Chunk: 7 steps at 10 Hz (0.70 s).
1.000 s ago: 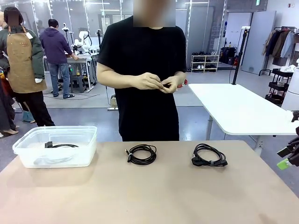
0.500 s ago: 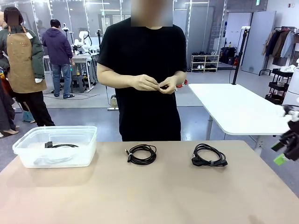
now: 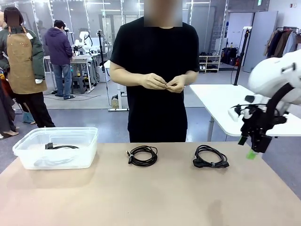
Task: Organize and store the cables.
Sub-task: Place the Power Cable into the Organizing box.
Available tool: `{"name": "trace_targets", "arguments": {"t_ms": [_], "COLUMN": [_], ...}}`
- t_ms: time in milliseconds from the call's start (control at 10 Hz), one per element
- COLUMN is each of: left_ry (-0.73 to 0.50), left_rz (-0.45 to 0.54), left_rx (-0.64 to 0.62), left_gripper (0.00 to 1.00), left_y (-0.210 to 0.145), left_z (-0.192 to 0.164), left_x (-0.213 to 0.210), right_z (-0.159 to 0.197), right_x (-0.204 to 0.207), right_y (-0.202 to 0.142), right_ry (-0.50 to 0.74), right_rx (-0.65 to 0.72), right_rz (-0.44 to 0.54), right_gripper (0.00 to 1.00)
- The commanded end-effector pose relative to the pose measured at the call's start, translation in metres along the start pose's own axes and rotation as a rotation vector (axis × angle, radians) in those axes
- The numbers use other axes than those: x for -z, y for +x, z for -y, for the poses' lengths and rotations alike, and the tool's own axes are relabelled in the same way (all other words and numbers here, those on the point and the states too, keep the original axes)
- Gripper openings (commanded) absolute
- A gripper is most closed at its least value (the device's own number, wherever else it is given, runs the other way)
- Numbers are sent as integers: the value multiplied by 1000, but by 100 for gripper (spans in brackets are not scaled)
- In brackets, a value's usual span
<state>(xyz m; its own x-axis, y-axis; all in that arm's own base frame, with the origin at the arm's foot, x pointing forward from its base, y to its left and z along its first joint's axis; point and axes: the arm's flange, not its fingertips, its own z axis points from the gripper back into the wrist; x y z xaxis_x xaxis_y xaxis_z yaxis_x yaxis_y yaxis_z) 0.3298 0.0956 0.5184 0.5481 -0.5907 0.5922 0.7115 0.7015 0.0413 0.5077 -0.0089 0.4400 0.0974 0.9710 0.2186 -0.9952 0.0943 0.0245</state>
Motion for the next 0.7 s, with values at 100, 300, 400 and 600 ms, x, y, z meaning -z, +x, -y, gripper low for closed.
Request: {"name": "trace_targets", "arguments": {"t_ms": [100, 300, 400, 600], "left_ry": [-4, -4, -4, -4], "left_rz": [4, 4, 4, 4], "left_rx": [-13, -13, -13, -13], "left_gripper": [100, 100, 100, 100], "left_y": [2, 2, 2, 2], "left_z": [1, 1, 1, 1], "left_x": [0, 0, 0, 0], "right_z": [31, 45, 50, 62], "right_x": [16, 40, 53, 80], "right_y": [15, 36, 46, 62], "right_ry": [8, 2, -25, -69], "right_rx": [1, 32, 59, 88], "right_rz": [-47, -53, -79, -101], "right_gripper": [100, 100, 100, 100]}}
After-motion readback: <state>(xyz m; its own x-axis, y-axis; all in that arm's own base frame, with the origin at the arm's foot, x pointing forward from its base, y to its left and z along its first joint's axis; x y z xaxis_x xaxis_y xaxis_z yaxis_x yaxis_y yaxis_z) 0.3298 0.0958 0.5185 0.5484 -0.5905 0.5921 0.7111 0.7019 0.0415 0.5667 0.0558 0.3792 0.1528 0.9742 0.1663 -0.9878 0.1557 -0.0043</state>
